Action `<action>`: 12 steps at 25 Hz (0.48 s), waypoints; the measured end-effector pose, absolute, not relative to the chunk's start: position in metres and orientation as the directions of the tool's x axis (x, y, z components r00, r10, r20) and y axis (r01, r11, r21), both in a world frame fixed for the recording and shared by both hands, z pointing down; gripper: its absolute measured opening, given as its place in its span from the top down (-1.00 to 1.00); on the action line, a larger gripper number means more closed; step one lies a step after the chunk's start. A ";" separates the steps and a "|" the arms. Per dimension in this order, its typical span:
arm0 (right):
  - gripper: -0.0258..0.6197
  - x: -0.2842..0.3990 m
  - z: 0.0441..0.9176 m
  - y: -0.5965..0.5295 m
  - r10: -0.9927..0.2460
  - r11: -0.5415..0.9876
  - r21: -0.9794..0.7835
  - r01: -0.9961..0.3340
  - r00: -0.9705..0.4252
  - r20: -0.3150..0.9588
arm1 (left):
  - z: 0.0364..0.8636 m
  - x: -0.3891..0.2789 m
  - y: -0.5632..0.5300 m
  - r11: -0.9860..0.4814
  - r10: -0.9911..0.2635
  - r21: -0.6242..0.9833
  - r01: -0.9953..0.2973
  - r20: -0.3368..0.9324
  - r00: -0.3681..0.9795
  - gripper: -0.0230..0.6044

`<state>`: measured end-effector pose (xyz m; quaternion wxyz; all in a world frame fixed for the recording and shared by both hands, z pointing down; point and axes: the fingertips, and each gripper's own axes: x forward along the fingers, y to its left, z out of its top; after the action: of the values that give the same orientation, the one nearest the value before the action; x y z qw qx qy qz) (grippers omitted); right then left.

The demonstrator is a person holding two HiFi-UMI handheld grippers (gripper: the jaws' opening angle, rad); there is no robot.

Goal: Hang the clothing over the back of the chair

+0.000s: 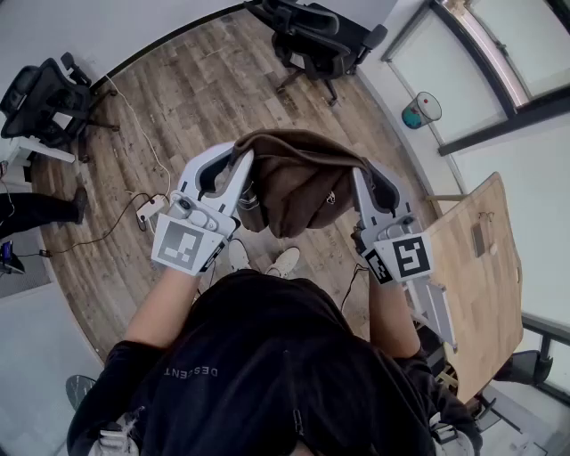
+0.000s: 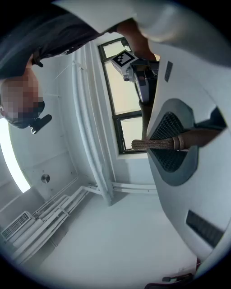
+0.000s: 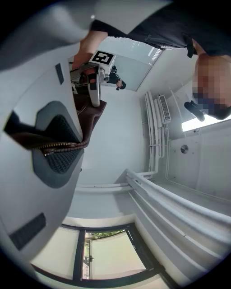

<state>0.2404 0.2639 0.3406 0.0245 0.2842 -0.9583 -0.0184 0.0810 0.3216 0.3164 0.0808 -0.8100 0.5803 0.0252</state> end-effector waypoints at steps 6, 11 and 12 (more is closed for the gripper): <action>0.79 0.226 0.343 0.271 -0.583 0.812 0.027 -0.582 -0.812 0.023 | 0.315 0.067 0.327 -0.288 -0.947 -0.121 -0.950 -0.114 0.302 0.77; 0.78 0.215 0.350 0.265 -0.612 0.790 -0.001 -0.613 -0.790 0.033 | 0.319 0.060 0.328 -0.255 -0.956 -0.144 -0.956 -0.107 0.272 0.77; 0.78 0.211 0.351 0.264 -0.615 0.788 0.003 -0.615 -0.788 0.033 | 0.319 0.057 0.327 -0.240 -0.960 -0.147 -0.960 -0.109 0.257 0.77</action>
<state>0.2114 0.2637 0.3509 0.0163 0.3253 -0.9455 0.0038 0.0574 0.3269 0.3194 0.0917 -0.7874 0.6096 -0.0017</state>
